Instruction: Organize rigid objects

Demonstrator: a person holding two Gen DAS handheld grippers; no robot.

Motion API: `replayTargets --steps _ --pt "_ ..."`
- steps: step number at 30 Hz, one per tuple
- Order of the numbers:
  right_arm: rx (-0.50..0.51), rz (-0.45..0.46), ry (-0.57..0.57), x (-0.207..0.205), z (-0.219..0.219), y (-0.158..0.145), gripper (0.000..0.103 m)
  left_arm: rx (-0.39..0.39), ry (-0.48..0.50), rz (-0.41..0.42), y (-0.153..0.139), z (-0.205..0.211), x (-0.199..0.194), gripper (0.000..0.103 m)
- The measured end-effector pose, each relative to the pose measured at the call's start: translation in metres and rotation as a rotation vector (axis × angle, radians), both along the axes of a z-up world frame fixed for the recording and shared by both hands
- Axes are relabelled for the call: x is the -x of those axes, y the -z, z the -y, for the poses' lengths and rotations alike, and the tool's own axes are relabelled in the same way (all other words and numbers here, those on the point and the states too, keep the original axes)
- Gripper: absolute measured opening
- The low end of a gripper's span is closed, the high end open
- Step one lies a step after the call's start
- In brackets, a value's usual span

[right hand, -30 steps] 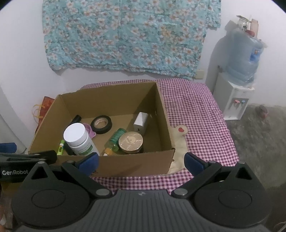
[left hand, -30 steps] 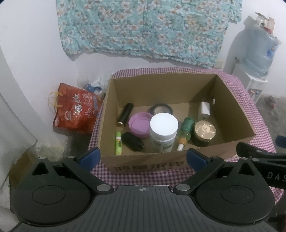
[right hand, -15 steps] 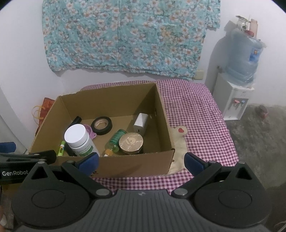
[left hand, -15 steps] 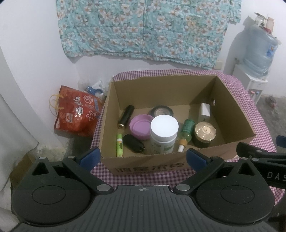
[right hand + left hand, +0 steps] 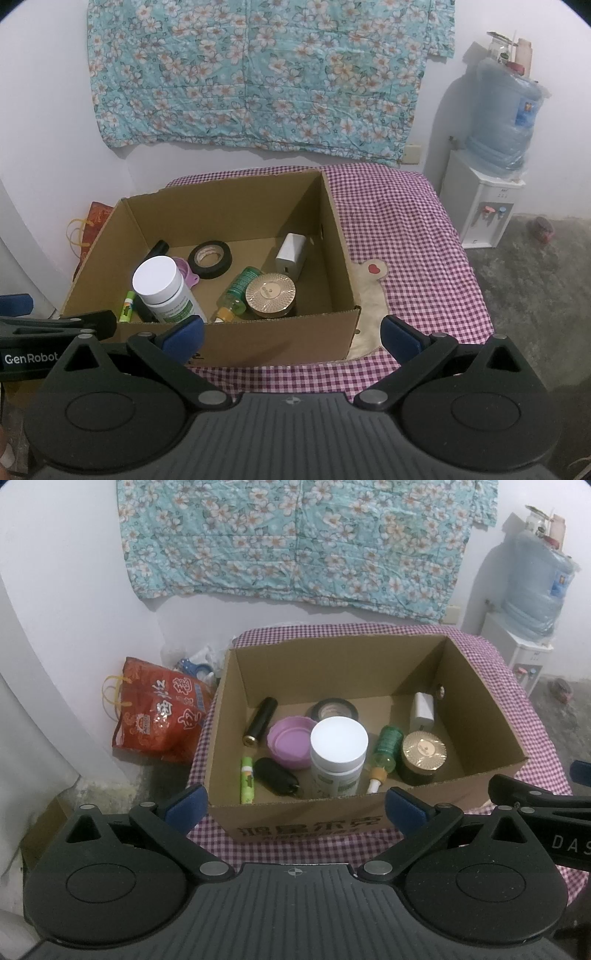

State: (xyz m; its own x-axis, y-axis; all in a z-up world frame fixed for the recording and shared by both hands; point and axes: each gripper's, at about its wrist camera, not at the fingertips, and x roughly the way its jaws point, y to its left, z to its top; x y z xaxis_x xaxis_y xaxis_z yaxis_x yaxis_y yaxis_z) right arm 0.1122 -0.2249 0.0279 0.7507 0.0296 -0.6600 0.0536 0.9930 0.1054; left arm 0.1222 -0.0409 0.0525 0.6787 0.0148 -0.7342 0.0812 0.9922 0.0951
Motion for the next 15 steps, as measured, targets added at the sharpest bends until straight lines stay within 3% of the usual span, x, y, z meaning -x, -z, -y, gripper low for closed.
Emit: replayTargets --steps 15 --pt "-0.002 -0.001 0.003 0.0003 -0.0003 -0.0013 0.103 0.000 -0.001 0.001 0.0001 0.0008 0.0004 0.102"
